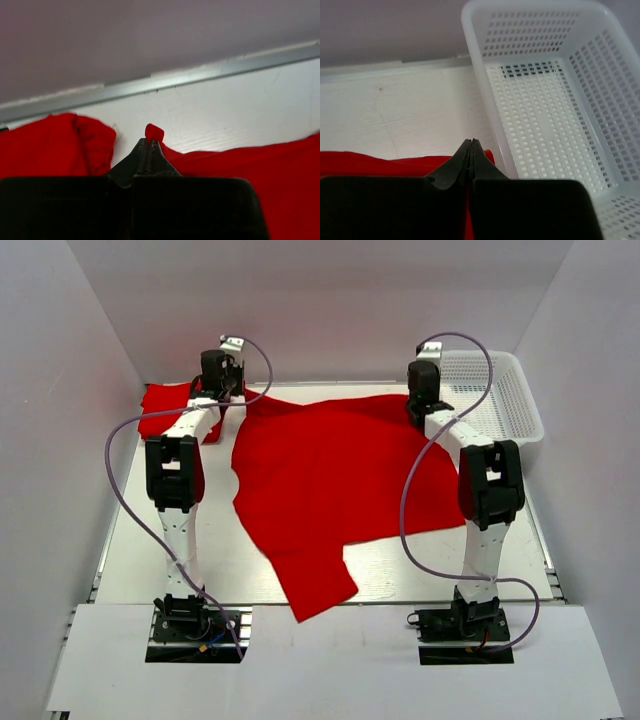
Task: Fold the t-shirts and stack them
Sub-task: Fold the flattened tshirt in 1/3 of the way
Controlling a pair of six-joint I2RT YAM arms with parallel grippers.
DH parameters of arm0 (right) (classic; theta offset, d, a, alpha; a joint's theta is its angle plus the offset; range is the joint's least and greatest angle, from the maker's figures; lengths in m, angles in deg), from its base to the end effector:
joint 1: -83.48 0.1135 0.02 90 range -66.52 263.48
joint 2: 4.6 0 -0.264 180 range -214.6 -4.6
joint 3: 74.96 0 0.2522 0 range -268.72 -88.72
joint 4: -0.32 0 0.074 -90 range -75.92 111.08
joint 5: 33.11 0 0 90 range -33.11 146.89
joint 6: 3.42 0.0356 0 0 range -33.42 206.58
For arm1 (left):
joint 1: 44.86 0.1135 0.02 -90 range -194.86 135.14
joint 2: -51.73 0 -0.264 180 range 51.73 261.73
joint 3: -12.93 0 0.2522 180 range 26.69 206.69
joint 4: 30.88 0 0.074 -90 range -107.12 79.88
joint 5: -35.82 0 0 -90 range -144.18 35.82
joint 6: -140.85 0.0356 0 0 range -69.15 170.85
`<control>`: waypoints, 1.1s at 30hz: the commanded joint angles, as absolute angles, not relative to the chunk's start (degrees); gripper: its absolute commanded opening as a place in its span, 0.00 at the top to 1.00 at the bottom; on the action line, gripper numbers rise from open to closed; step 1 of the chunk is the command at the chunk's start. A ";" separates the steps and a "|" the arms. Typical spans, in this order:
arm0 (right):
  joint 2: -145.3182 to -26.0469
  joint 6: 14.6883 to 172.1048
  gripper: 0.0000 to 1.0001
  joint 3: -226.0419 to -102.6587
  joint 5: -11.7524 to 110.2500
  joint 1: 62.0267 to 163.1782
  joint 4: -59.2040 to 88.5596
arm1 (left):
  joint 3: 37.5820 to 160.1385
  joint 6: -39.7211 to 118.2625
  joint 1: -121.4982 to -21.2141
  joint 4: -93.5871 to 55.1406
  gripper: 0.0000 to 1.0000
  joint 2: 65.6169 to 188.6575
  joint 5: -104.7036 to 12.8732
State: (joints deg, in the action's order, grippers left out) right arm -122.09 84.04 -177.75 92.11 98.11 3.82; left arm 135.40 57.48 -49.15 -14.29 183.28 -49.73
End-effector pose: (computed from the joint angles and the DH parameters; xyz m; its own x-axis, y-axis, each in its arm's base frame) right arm 0.4732 0.1023 0.2515 -0.3163 -0.1200 -0.9411 0.3101 0.9244 -0.2221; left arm 0.5411 -0.0434 0.2238 -0.4124 0.1464 -0.8992 0.1932 0.9786 0.0707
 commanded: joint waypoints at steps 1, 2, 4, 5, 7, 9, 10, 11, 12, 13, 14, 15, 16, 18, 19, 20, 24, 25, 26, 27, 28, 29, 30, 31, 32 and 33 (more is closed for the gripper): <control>-123.50 82.45 1.00 -184.51 90.03 97.80 1.60 | 139.45 56.31 -48.90 -19.05 1.00 181.46 -46.71; -123.87 82.28 1.00 -185.13 89.85 97.80 2.04 | 139.45 56.30 -48.90 -19.05 1.00 181.98 -46.10; -125.97 82.28 1.00 -188.11 89.59 97.45 3.45 | 139.45 55.60 -48.90 -19.05 1.00 181.99 -44.87; -126.76 82.01 1.00 -189.43 89.76 97.45 3.53 | 139.45 54.73 -48.90 -19.05 1.00 181.99 -44.86; -127.47 80.97 1.00 -191.62 90.20 97.19 3.97 | 136.65 54.72 -48.90 -18.44 1.00 179.37 -44.86; -128.61 80.61 1.00 -193.38 90.29 96.49 4.58 | 131.41 52.97 -48.90 -19.66 1.00 176.64 -44.86; -129.05 79.91 1.00 -194.26 90.11 96.40 4.68 | 129.45 52.44 -49.42 -20.54 1.00 174.97 -44.86; -129.58 79.55 1.00 -194.71 89.94 96.22 4.68 | 125.87 51.91 -49.43 -20.55 1.00 171.91 -44.86; -129.93 79.38 1.00 -195.93 89.59 95.78 4.59 | 124.35 51.91 -49.95 -21.24 1.00 170.49 -44.86; -130.19 79.03 1.00 -196.20 89.50 95.87 5.29 | 122.77 51.30 -49.95 -21.25 1.00 168.99 -45.38; -130.46 79.02 1.00 -197.08 89.24 95.69 5.73 | 120.32 50.77 -49.95 -20.21 1.00 166.54 -45.39; -130.64 78.94 1.00 -197.09 89.32 95.17 5.73 | 119.08 49.72 -49.95 -19.59 1.00 165.30 -45.39; -130.55 79.02 1.00 -197.09 89.41 95.34 6.25 | 117.59 48.40 -49.95 -19.58 1.00 163.98 -45.39; -129.94 79.11 1.00 -196.82 88.97 94.73 6.52 | 112.14 45.06 -49.95 -19.58 1.00 159.52 -46.17; -130.02 79.29 1.00 -196.56 89.06 94.73 6.70 | 110.38 44.35 -50.48 -19.58 1.00 158.09 -46.18; -129.85 79.37 1.00 -196.56 87.67 94.55 7.05 | 106.97 43.48 -50.48 -19.58 1.00 156.60 -45.40; -128.62 79.72 1.00 -195.51 85.02 94.29 8.37 | 100.36 39.69 -50.48 -17.38 1.00 150.18 -44.33; -127.92 79.73 1.00 -194.11 84.75 94.37 8.28 | 98.17 38.91 -51.00 -16.77 1.00 149.12 -44.33; -127.39 79.99 1.00 -193.66 84.84 94.29 8.11 | 97.54 38.90 -51.53 -16.07 1.00 147.46 -42.33; -127.30 79.99 1.00 -193.22 84.66 94.29 8.11 | 97.01 38.90 -51.54 -15.02 1.00 146.75 -41.70; -126.60 80.08 1.00 -192.61 84.75 94.29 8.11 | 95.52 38.90 -52.15 -14.31 1.00 145.87 -41.17; -126.33 80.17 1.00 -192.34 84.84 94.29 8.19 | 94.64 38.90 -52.67 -13.18 1.00 144.99 -39.95; -126.16 79.90 1.00 -192.25 85.27 94.11 8.72 | 93.93 38.90 -52.68 -12.29 1.00 144.03 -39.94; -125.72 79.99 1.00 -192.16 85.45 94.20 8.98 | 92.62 38.90 -52.68 -11.24 1.00 141.84 -39.94; -125.45 79.82 1.00 -191.73 85.63 94.29 9.25 | 91.83 38.90 -53.29 -9.75 1.00 140.69 -40.55; -125.19 79.81 1.00 -191.20 85.72 94.29 9.42 | 91.12 38.90 -53.29 -9.13 1.00 139.55 -41.16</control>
